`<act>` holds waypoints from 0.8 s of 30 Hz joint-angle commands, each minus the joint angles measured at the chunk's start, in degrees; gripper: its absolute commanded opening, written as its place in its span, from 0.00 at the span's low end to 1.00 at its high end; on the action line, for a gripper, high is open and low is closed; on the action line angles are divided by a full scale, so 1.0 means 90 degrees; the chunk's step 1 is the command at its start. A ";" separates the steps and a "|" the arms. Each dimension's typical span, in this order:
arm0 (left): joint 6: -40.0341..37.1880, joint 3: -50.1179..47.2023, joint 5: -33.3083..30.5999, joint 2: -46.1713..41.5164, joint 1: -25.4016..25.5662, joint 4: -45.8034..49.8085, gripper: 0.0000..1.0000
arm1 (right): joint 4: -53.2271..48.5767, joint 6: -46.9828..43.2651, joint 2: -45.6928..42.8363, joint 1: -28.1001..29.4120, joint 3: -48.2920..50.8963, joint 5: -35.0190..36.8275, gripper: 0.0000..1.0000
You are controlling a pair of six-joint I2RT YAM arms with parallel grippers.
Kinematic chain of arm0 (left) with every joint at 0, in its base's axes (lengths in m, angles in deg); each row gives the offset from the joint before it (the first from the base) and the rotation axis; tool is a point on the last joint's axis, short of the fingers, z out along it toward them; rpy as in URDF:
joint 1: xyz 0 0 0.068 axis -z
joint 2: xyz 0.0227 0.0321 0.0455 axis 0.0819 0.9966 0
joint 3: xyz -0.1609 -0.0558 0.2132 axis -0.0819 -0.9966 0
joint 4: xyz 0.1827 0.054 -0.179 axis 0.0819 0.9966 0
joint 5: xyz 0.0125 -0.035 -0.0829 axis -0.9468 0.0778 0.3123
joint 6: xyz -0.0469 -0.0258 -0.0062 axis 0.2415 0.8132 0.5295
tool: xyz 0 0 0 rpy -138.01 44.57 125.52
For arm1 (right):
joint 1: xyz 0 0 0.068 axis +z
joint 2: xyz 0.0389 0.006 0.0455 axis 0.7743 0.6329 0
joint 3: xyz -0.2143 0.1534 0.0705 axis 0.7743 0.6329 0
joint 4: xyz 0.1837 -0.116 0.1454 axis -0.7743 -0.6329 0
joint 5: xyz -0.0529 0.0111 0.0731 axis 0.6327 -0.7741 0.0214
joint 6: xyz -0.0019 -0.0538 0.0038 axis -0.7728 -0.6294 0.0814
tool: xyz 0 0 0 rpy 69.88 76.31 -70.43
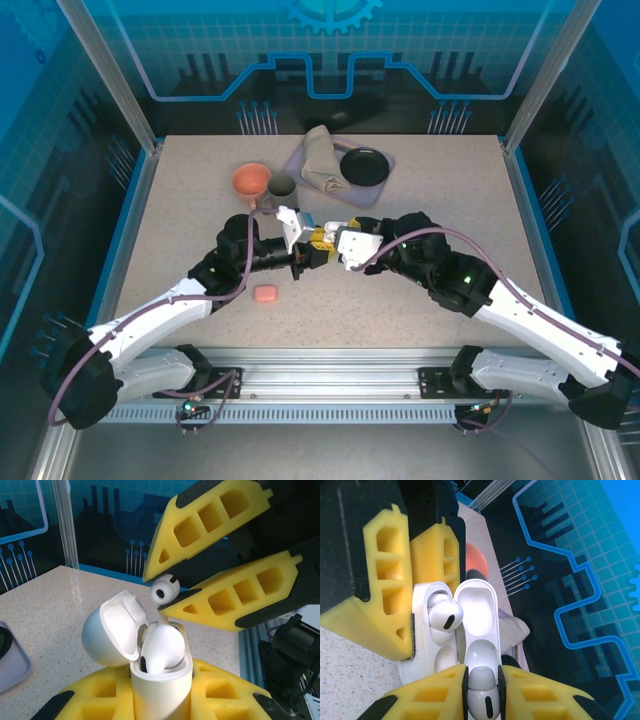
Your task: Insert the wireless bluetooth earbuds into the charging case
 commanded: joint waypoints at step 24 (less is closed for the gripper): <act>-0.0172 -0.0088 0.0045 -0.0142 0.0056 -0.0306 0.00 | -0.0599 0.1183 0.0265 -0.0323 -0.0329 -0.1398 0.26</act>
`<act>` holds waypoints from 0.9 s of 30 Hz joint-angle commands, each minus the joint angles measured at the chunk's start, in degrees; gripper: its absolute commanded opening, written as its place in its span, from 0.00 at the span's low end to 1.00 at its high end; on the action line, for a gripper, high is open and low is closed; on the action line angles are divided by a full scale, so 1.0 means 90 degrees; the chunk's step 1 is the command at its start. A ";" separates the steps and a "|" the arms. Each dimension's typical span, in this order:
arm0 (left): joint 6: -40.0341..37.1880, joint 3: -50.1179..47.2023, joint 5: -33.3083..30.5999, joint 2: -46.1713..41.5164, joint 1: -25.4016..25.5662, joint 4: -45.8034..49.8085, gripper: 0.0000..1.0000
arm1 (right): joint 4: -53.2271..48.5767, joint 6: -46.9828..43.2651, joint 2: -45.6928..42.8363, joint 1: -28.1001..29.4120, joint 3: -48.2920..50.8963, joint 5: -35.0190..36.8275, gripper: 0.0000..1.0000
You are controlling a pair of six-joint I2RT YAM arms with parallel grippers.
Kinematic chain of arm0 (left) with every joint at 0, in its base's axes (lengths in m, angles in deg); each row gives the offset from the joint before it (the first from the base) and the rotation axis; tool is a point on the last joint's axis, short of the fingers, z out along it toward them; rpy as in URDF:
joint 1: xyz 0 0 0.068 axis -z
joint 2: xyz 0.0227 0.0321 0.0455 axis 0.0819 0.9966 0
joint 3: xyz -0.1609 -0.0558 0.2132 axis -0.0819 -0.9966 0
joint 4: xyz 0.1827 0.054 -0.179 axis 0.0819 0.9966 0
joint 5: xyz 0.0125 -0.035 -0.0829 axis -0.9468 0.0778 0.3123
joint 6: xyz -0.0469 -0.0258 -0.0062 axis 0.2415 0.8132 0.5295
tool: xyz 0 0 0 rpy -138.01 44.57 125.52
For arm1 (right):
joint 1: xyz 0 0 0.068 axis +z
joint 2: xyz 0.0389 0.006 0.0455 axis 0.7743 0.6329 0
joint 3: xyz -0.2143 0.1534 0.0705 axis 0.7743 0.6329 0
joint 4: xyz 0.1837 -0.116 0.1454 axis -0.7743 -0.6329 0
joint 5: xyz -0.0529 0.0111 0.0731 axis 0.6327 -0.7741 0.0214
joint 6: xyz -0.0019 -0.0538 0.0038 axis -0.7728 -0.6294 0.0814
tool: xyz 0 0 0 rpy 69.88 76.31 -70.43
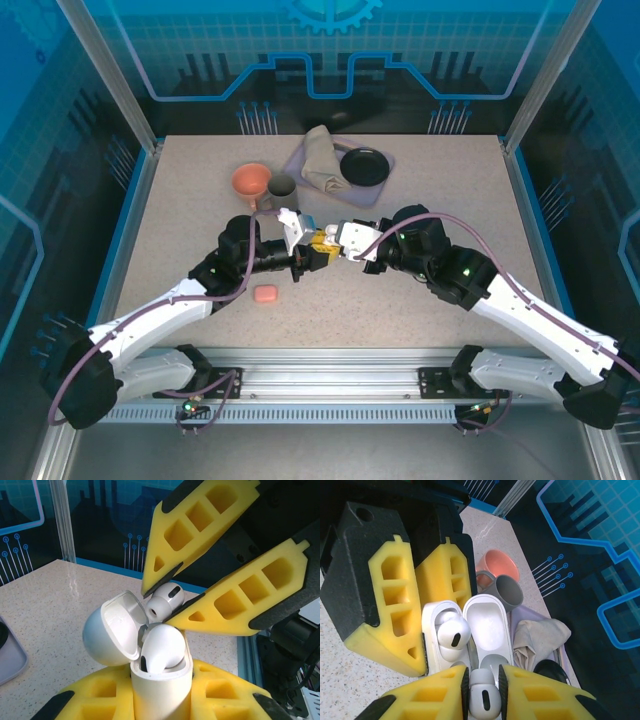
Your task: Insert the wireless bluetooth earbuds into the charging case
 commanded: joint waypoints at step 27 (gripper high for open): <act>-0.0152 -0.0209 -0.0006 -0.0086 0.0027 -0.0881 0.00 | -0.0290 0.1546 -0.0621 -0.1135 -0.1006 -0.1593 0.68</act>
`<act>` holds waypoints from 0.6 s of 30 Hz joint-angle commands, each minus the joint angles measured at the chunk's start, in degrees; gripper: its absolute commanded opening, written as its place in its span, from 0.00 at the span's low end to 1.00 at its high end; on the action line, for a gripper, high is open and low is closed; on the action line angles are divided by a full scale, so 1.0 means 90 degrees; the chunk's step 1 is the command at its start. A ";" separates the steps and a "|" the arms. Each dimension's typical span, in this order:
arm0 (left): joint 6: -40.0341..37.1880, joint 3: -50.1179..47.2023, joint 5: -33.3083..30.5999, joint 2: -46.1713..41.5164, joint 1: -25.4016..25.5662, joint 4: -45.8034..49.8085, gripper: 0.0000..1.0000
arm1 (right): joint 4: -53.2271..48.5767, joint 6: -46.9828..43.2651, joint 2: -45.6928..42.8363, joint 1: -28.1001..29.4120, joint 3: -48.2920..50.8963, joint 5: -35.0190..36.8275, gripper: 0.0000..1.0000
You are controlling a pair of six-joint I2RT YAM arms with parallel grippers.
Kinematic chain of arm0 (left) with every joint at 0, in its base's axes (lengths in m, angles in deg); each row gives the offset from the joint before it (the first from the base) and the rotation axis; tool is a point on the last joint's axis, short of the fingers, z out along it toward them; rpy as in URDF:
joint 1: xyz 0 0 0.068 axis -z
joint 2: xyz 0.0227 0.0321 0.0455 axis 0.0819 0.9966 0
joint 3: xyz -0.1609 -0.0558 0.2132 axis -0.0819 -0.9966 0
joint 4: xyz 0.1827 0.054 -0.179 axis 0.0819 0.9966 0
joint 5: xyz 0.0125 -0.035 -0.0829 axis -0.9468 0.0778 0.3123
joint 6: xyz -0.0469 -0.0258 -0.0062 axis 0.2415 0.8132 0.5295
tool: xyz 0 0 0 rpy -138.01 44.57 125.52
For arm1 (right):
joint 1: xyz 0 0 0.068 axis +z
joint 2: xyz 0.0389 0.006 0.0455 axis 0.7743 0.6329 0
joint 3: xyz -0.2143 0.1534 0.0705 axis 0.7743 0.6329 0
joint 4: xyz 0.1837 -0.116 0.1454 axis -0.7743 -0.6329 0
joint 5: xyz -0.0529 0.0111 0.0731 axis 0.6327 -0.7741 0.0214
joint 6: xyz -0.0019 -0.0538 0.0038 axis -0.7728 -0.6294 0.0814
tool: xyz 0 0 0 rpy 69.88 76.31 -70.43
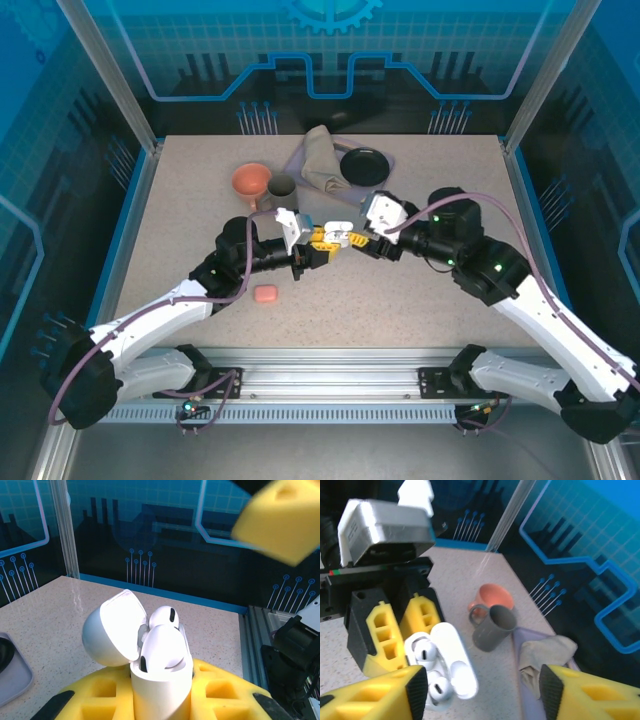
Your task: Insert the wireless bluetooth earbuds into the charging case
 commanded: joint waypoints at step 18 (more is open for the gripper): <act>-0.0756 0.0192 0.0167 -0.0393 0.0020 0.0017 0.00 | 0.0242 0.0817 -0.0364 -0.1855 0.0793 -0.3967 1.00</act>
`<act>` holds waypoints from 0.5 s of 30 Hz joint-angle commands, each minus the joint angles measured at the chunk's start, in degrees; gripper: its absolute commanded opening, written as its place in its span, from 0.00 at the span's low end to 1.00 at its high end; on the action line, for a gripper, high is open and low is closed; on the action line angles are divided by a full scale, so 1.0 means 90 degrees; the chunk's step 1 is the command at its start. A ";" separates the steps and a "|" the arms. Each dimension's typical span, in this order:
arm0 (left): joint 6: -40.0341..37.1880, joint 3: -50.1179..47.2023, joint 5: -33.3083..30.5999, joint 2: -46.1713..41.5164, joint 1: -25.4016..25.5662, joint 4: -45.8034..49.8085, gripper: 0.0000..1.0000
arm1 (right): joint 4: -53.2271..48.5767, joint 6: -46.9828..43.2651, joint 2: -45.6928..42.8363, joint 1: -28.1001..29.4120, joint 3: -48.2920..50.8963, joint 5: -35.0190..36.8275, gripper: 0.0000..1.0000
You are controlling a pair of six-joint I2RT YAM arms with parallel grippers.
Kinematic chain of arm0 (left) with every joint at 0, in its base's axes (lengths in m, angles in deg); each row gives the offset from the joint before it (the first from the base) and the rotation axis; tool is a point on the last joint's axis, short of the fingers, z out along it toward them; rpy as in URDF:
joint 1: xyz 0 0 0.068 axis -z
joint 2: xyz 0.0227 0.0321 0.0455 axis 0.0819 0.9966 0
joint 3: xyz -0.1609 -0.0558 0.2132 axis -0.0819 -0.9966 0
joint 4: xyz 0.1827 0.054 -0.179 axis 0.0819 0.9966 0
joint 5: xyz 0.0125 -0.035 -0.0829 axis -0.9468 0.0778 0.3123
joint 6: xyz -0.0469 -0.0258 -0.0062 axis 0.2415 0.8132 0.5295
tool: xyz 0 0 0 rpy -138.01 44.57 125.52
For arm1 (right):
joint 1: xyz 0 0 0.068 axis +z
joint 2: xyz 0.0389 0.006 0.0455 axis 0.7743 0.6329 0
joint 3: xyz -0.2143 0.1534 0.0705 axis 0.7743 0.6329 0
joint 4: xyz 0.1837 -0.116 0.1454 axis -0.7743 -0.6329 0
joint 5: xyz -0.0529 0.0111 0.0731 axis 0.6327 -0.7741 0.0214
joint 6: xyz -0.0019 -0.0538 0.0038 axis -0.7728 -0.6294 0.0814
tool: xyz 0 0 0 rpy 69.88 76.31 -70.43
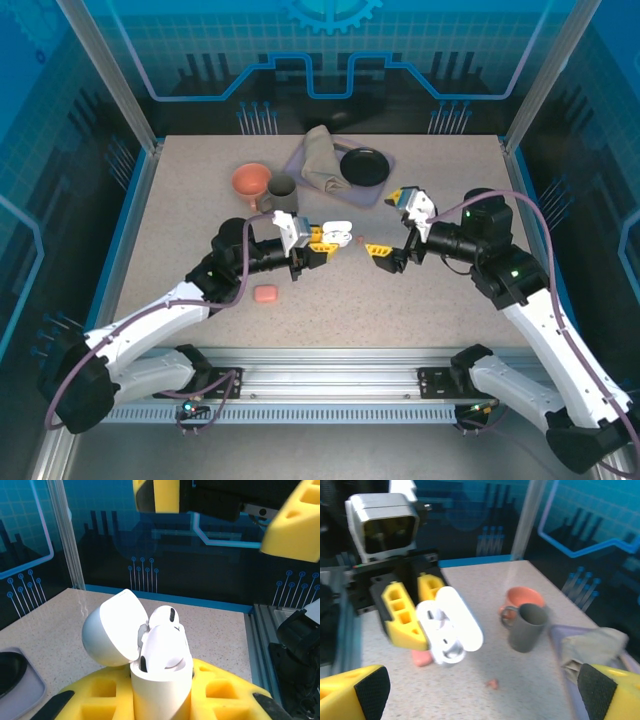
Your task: Insert the wireless bluetooth earbuds into the charging case
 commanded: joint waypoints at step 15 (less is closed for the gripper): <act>-0.0443 0.0291 0.0368 -0.0251 0.0019 0.0106 0.00 | -0.0718 -0.0748 0.1729 0.0361 -0.0997 -0.1790 1.00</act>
